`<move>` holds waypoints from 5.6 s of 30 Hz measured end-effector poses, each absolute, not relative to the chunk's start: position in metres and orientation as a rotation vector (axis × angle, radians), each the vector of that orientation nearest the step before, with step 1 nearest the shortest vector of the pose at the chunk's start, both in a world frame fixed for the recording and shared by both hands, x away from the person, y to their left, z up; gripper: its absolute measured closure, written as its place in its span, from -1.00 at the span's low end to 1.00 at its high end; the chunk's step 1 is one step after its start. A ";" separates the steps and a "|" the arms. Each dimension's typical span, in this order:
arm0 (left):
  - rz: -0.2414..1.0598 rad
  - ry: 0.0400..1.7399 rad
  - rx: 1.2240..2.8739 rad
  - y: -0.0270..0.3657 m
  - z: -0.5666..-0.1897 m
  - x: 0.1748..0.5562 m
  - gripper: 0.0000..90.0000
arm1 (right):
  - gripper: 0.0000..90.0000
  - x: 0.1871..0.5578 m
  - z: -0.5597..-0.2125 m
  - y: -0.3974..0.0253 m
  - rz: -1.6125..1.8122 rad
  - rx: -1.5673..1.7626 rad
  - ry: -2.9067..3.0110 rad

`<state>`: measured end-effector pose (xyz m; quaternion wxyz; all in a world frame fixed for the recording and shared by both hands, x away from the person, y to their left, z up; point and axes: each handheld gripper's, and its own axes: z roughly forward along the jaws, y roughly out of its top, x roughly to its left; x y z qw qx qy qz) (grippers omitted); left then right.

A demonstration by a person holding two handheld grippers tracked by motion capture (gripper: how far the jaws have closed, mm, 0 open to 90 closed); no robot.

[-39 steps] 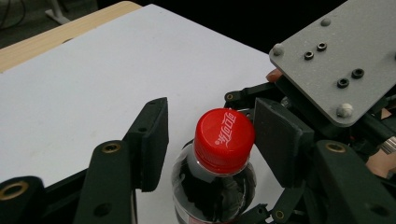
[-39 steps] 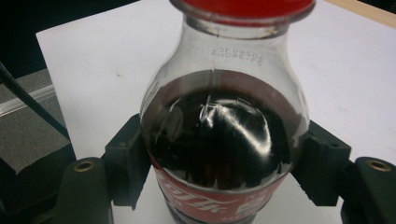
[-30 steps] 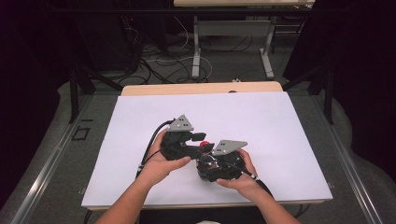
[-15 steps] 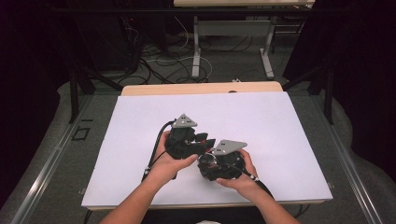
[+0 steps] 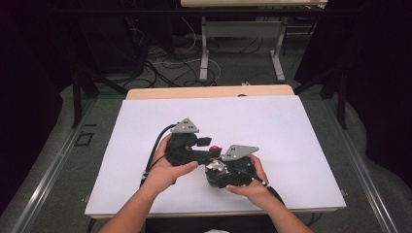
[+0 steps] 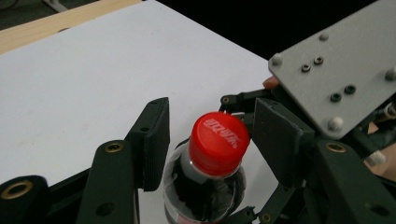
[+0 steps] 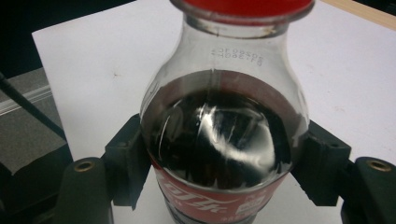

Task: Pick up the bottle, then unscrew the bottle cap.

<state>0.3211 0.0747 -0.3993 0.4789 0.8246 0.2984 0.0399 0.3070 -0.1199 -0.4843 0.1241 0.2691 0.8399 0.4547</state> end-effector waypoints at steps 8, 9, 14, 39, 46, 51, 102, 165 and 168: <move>0.073 0.634 2.028 0.077 -0.406 0.326 0.20 | -0.34 0.305 -0.486 -0.116 1.325 0.773 2.467; 0.069 0.635 2.024 0.076 -0.406 0.326 0.23 | -0.34 0.305 -0.485 -0.116 1.319 0.772 2.476; 0.074 0.657 2.019 0.073 -0.406 0.325 0.35 | -0.34 0.305 -0.486 -0.117 1.319 0.778 2.465; 0.097 0.763 1.968 0.073 -0.397 0.319 0.01 | -0.34 0.307 -0.485 -0.120 1.325 0.802 2.439; 0.116 0.695 2.009 0.078 -0.405 0.321 0.05 | -0.34 0.306 -0.485 -0.120 1.325 0.794 2.449; 0.097 0.673 2.004 0.078 -0.406 0.324 0.08 | -0.34 0.305 -0.485 -0.119 1.329 0.794 2.448; 0.122 0.620 2.035 0.068 -0.401 0.322 0.18 | -0.34 0.307 -0.482 -0.123 1.337 0.806 2.423; 0.202 0.764 2.001 0.051 -0.399 0.316 0.37 | -0.34 0.306 -0.483 -0.123 1.333 0.829 2.387; 0.178 0.763 2.005 0.052 -0.398 0.317 0.35 | -0.34 0.306 -0.482 -0.124 1.335 0.829 2.387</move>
